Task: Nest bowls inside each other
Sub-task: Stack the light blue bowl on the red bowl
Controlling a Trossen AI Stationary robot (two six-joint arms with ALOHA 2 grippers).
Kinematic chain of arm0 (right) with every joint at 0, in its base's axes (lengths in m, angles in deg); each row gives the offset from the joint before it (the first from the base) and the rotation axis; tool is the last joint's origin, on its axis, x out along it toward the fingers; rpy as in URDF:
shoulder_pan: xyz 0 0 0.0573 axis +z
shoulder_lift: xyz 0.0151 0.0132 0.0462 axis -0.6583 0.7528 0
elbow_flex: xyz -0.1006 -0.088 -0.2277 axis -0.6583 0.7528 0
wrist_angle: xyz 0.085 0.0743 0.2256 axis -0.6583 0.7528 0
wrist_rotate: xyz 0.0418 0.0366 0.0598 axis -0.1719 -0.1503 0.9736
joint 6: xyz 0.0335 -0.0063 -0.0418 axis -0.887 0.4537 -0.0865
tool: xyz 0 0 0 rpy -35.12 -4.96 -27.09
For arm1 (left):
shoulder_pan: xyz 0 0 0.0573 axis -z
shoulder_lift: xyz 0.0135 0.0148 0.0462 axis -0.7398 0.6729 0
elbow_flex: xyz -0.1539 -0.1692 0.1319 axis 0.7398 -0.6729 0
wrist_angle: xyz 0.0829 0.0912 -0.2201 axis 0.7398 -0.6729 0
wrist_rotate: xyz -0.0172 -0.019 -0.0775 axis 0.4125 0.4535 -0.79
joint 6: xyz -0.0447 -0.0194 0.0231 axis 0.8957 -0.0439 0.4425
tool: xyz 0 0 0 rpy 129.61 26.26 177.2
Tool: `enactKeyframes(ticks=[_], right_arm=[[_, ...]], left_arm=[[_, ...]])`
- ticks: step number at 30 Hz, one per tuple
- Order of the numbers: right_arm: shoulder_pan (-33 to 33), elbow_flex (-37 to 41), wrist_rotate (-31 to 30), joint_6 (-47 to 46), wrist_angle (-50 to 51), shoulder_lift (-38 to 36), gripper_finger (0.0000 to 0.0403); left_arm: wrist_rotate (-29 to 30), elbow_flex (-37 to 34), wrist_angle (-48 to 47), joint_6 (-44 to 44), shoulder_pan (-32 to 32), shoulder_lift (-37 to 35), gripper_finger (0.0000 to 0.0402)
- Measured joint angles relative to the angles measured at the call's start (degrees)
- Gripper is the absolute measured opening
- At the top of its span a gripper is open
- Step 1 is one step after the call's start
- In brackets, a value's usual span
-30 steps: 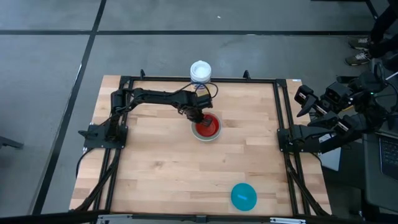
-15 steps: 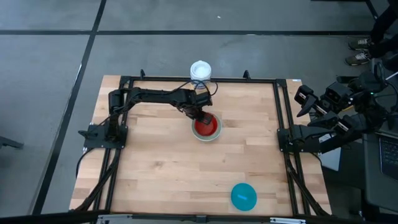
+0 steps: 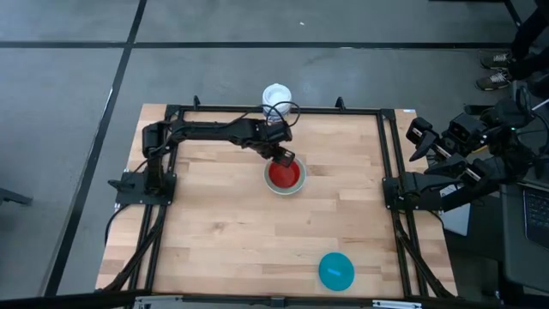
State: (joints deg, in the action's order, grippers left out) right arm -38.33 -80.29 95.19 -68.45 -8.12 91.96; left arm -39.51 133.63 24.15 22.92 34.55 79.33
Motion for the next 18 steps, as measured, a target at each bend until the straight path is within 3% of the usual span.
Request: enactKeyframes(ticks=[5, 9, 14, 18], right_arm=[[0.0, 0.0, -0.06, -1.1, 3.64, 0.0, 0.0185], [0.01, 1.13, -2.18, -3.34, 11.24, 0.0, 0.0185], [1.17, 9.5, 2.89, -11.12, 8.3, 0.11, 0.0185], [6.27, 19.79, 5.53, -18.58, 8.53, 1.21, 0.0185]], left_arm=[[2.71, 0.0, 2.85, -3.43, 4.33, -0.85, 0.0128], [12.3, 0.0, 9.33, -6.17, 11.71, -4.42, 0.0126], [27.0, 0.02, 20.49, -14.09, 21.32, -10.78, 0.0121], [33.18, 0.08, 31.83, -26.47, 28.56, -16.54, 0.0114]])
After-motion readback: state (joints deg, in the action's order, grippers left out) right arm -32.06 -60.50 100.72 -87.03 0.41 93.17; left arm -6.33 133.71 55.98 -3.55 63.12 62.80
